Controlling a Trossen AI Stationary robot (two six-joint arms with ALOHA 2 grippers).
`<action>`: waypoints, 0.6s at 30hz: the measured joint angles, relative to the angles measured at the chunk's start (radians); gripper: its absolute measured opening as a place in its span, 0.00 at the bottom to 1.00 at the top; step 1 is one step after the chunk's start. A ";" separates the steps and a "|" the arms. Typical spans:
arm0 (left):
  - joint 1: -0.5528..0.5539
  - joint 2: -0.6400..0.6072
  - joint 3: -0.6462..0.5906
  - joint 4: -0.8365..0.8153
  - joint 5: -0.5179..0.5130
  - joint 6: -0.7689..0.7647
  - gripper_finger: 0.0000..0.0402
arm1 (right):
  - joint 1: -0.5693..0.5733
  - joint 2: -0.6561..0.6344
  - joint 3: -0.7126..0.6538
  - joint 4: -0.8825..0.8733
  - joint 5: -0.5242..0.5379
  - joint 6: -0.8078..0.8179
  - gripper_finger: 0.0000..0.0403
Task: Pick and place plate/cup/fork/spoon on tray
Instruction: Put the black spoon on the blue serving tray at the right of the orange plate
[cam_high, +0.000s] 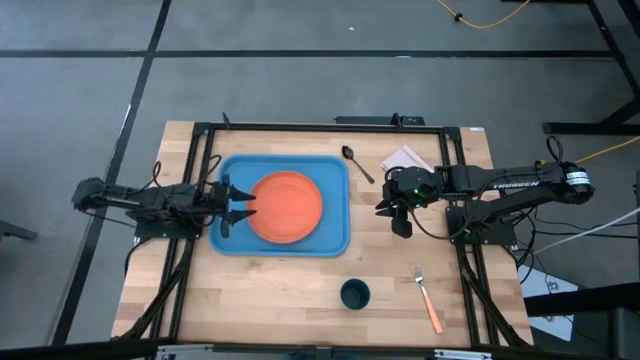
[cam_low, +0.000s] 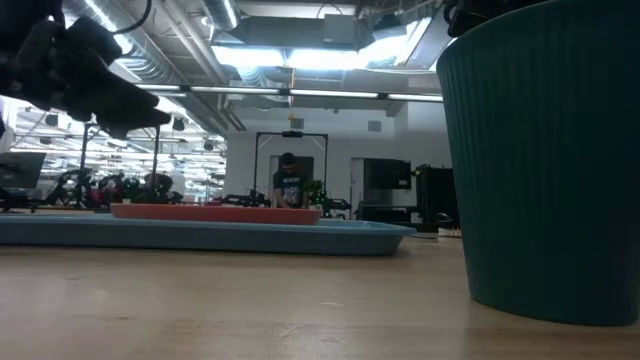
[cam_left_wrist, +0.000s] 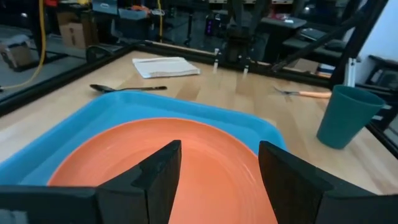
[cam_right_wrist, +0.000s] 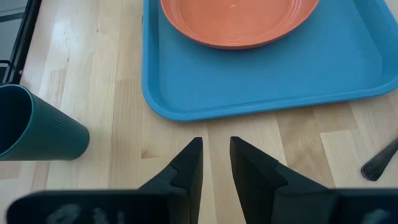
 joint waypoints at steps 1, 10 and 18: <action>0.012 0.000 0.000 0.000 0.013 0.000 0.52 | 0.000 0.000 0.000 0.000 0.000 0.000 0.21; 0.114 -0.010 0.000 -0.005 0.033 -0.055 0.52 | 0.000 0.000 0.000 0.000 0.000 0.000 0.21; 0.149 -0.014 0.000 -0.010 0.057 -0.033 0.52 | 0.000 0.000 0.000 -0.017 0.000 0.009 0.21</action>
